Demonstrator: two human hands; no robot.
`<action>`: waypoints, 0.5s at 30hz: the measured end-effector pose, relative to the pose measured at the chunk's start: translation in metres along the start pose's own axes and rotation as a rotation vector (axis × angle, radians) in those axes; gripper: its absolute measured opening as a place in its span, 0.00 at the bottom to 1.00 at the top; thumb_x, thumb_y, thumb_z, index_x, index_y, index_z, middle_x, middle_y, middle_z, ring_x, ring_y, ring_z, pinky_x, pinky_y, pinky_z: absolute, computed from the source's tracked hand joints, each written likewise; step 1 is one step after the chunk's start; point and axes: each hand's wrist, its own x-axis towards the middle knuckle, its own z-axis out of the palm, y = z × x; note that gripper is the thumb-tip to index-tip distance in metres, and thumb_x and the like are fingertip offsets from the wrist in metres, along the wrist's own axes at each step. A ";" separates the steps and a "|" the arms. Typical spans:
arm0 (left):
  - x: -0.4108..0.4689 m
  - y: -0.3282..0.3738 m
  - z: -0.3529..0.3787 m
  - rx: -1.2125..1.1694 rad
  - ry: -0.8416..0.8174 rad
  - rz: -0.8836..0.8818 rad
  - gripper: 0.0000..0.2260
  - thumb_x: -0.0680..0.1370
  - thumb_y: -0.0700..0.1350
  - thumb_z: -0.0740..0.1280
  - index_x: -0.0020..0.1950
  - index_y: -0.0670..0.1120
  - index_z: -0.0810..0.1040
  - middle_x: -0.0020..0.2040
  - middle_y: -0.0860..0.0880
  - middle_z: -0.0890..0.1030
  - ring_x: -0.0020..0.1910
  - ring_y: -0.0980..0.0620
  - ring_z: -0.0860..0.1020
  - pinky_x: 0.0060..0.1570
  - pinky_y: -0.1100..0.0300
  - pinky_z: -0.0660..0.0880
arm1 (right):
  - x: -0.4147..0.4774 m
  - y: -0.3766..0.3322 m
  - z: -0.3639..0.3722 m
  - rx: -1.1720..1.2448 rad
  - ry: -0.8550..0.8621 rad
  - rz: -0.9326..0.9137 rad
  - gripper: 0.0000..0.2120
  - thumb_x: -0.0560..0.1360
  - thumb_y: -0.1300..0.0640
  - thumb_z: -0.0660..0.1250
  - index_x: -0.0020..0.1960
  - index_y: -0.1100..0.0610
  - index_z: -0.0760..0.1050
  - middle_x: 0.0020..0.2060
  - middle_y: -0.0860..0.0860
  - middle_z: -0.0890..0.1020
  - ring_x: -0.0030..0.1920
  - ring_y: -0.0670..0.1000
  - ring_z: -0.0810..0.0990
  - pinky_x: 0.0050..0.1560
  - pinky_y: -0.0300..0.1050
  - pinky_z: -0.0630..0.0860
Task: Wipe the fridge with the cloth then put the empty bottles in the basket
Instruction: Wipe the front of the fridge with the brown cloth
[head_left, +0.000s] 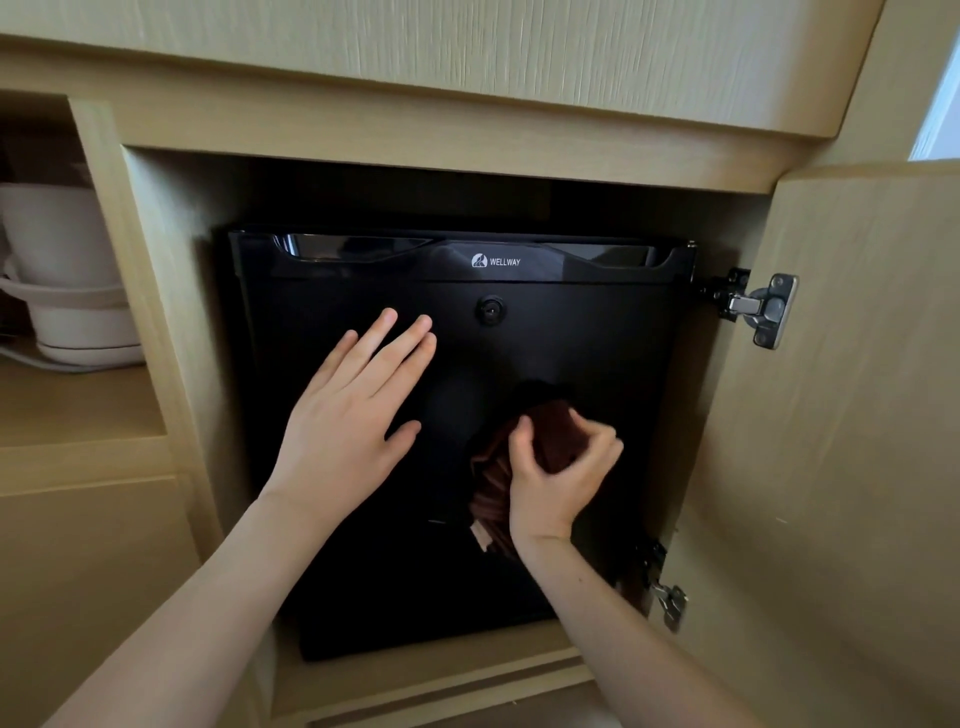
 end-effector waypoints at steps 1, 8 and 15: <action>0.000 0.001 -0.001 -0.006 -0.002 -0.003 0.40 0.70 0.45 0.76 0.79 0.46 0.61 0.80 0.52 0.59 0.80 0.50 0.53 0.78 0.54 0.47 | -0.001 -0.001 -0.002 0.011 0.010 0.049 0.19 0.69 0.60 0.78 0.51 0.52 0.71 0.48 0.48 0.70 0.47 0.37 0.76 0.43 0.26 0.73; -0.001 0.001 -0.001 -0.009 0.017 0.010 0.40 0.70 0.45 0.77 0.78 0.46 0.62 0.80 0.52 0.60 0.80 0.49 0.54 0.78 0.51 0.51 | 0.073 -0.054 0.023 0.041 0.162 0.064 0.17 0.71 0.54 0.77 0.49 0.52 0.68 0.46 0.46 0.69 0.42 0.37 0.74 0.42 0.23 0.69; 0.000 0.000 0.000 -0.005 0.010 0.016 0.39 0.70 0.45 0.76 0.78 0.45 0.62 0.80 0.51 0.60 0.80 0.48 0.54 0.78 0.54 0.47 | 0.059 -0.020 0.000 0.019 0.190 0.071 0.16 0.72 0.56 0.76 0.50 0.54 0.70 0.47 0.47 0.70 0.45 0.33 0.74 0.42 0.23 0.70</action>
